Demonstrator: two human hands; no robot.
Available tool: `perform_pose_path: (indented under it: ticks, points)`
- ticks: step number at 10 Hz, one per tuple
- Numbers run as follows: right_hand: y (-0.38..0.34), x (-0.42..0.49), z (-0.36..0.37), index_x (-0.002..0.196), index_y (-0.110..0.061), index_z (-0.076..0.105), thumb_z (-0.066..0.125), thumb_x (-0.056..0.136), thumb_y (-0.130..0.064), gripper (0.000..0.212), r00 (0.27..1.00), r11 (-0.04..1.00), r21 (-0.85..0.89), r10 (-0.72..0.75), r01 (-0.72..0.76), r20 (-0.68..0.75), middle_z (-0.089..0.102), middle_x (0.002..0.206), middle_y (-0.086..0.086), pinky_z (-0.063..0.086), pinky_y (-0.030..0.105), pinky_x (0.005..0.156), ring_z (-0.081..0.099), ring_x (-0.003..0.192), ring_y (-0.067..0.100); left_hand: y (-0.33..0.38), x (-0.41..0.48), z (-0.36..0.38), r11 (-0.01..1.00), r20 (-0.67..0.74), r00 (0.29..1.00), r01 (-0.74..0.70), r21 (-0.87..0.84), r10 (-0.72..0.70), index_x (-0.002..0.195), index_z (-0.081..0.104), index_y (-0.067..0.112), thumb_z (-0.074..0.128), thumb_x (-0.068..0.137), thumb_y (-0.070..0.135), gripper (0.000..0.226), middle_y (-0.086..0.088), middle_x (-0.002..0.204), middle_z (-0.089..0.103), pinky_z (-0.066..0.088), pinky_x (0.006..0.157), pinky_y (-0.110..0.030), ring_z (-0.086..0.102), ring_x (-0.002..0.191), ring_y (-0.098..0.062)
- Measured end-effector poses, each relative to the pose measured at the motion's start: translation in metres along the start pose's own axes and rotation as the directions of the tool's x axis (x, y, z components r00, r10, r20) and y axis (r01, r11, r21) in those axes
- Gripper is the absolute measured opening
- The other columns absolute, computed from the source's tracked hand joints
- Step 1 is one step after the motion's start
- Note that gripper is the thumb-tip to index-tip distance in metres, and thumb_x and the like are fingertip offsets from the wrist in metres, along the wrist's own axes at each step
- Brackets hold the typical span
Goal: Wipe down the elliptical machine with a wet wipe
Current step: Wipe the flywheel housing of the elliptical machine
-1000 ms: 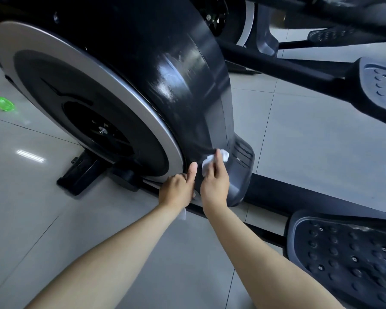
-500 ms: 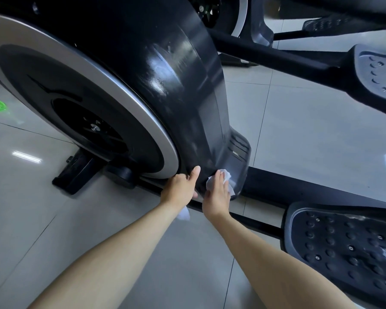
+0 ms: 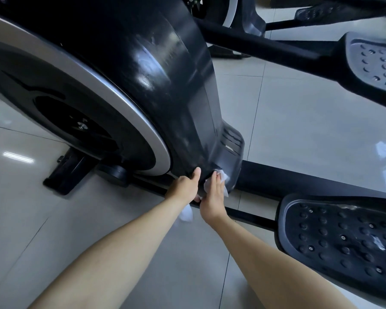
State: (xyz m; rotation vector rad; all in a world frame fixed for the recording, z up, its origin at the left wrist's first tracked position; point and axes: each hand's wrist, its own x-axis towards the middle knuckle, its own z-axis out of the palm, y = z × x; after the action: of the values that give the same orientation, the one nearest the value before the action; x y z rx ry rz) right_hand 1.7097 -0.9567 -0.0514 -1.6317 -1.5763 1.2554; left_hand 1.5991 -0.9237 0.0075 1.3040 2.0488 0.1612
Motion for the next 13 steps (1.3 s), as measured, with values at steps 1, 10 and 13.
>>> perform_pose_path:
  ticks: [1, 10, 13]
  points:
    - [0.012, 0.006, -0.008, 0.160, -0.012, 0.008, 0.039, 0.082, 0.018, 0.089, 0.991, 0.995, 0.068, 0.080, -0.073, -0.107, 0.003, 0.167, 0.007, 0.023, 0.039, 0.123, 0.010, 0.152, 0.028, 0.005, -0.004, 0.000, 1.000, 0.040, 0.999, 0.008, -0.024, -0.007, 0.080, 0.071, 0.006, 0.021, 0.099, 0.070, 0.083, 0.001, 0.064, 0.075, 0.050, 0.095, -0.034, 0.065, 0.090, -0.020]
    - [0.004, 0.039, -0.063, 0.122, -0.023, 0.054, 0.039, 0.106, -0.016, 0.023, 0.955, 0.913, 0.380, 0.233, -0.151, -0.181, 0.060, 0.107, 0.005, 0.050, 0.029, 0.082, 0.059, 0.098, 0.022, 0.054, -0.009, 0.029, 0.807, 0.049, 0.927, -0.350, 0.476, 0.373, 0.150, 0.039, 0.024, 0.035, 0.107, 0.022, 0.043, -0.008, 0.141, 0.050, 0.041, 0.088, -0.041, 0.056, 0.119, -0.034]
    - [0.022, 0.063, -0.069, 0.135, -0.026, 0.049, 0.039, 0.104, -0.010, 0.037, 0.982, 0.977, 0.208, 0.082, -0.045, -0.172, 0.058, 0.115, 0.009, 0.043, 0.042, 0.104, 0.055, 0.105, 0.023, 0.071, -0.004, 0.024, 0.732, 0.081, 0.928, -0.339, 0.592, 0.364, 0.158, 0.026, 0.028, 0.032, 0.102, 0.002, 0.061, 0.017, 0.170, -0.004, 0.047, 0.096, -0.040, 0.061, 0.119, -0.034]
